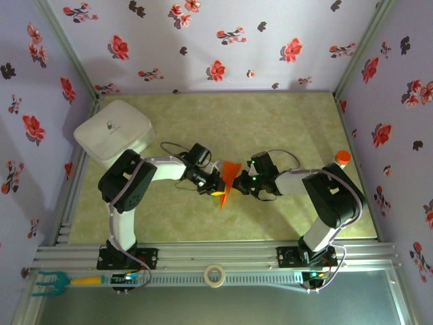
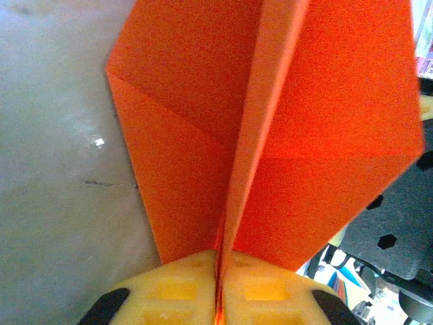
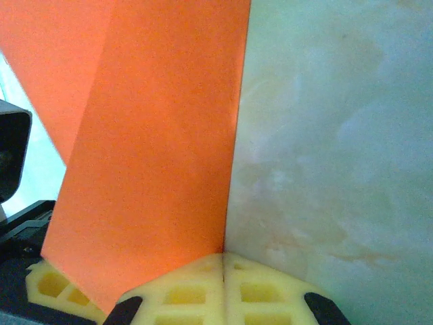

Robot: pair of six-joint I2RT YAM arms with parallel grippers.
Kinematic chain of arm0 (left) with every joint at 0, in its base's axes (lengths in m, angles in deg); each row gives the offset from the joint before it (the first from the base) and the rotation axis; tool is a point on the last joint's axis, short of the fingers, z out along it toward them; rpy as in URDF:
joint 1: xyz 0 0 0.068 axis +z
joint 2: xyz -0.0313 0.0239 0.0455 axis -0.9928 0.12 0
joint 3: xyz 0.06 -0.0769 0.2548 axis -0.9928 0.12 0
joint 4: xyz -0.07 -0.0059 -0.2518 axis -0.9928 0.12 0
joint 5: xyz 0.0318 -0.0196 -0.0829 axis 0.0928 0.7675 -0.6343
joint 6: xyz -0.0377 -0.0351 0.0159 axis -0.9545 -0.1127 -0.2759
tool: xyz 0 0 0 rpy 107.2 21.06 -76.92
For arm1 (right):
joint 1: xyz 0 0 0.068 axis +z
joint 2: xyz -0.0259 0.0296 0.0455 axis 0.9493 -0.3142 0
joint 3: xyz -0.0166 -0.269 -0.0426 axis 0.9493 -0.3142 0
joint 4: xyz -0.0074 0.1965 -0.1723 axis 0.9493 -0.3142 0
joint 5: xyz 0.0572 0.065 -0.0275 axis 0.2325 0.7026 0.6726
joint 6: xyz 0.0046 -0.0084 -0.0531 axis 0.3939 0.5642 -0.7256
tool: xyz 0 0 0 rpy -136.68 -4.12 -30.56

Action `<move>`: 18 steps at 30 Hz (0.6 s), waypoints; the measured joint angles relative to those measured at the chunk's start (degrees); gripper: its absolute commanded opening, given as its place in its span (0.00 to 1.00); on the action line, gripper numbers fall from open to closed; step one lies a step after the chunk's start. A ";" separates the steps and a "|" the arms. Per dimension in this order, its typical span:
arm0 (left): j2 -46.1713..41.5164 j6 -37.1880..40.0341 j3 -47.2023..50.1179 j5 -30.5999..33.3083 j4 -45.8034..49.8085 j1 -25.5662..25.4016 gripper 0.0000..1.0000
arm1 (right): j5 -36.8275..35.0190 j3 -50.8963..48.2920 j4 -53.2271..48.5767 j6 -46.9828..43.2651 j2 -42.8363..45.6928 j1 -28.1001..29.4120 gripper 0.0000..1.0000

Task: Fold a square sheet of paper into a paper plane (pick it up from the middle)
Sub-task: Turn over a paper plane at the center of the table.

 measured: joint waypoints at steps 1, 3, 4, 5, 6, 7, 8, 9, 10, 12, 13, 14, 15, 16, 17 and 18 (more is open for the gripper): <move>-0.22 0.15 0.00 0.42 0.28 -0.11 0.08 | -0.20 -0.02 -0.07 0.00 0.11 0.02 0.06; -1.38 0.74 -0.04 2.03 1.51 -0.35 0.07 | -0.87 -0.07 -0.61 -0.07 0.61 0.09 0.06; -2.08 1.07 -0.24 2.97 2.29 -0.48 0.07 | -1.20 -0.07 -1.05 -0.13 0.94 0.17 0.06; -3.08 1.49 -0.70 4.76 3.61 -0.70 0.07 | -1.92 -0.07 -1.95 -0.26 1.60 0.20 0.06; -4.24 1.95 -1.40 7.08 5.14 -0.98 0.08 | -2.58 -0.07 -2.80 -0.31 2.32 0.20 0.06; -5.27 2.38 -2.14 9.22 6.58 -1.25 0.06 | -3.04 -0.07 -3.48 -0.39 2.95 0.20 0.06; -6.45 2.82 -3.17 12.15 8.44 -1.64 0.06 | -3.69 -0.07 -4.28 -0.52 3.80 0.20 0.06; -7.54 3.28 -4.26 15.23 10.14 -2.03 0.06 | -4.15 -0.07 -4.87 -0.57 4.66 0.20 0.06; -8.33 3.76 -5.20 17.90 11.67 -2.43 0.06 | -4.61 -0.07 -5.22 -0.61 5.29 0.17 0.06; -9.57 4.55 -6.99 23.71 14.88 -3.23 0.07 | -5.49 -0.04 -6.19 -0.66 6.67 0.17 0.07; -9.90 4.76 -7.58 26.23 16.28 -3.48 0.08 | -5.84 -0.04 -6.54 -0.68 7.15 0.17 0.07; -9.99 4.98 -8.09 28.63 17.81 -3.72 0.08 | -6.27 -0.04 -6.88 -0.66 7.69 0.17 0.07; -9.99 5.22 -8.37 30.80 19.17 -3.87 0.08 | -6.67 -0.04 -7.23 -0.63 8.22 0.17 0.07; -9.99 5.44 -8.41 32.41 20.26 -3.98 0.07 | -6.95 0.00 -7.61 -0.66 8.61 0.17 0.07; -9.99 5.64 -8.41 34.03 21.62 -4.02 0.07 | -7.21 0.13 -7.91 -0.66 9.01 0.17 0.07; -9.99 5.81 -8.41 35.56 22.95 -4.09 0.07 | -7.41 0.31 -8.17 -0.63 9.33 0.17 0.07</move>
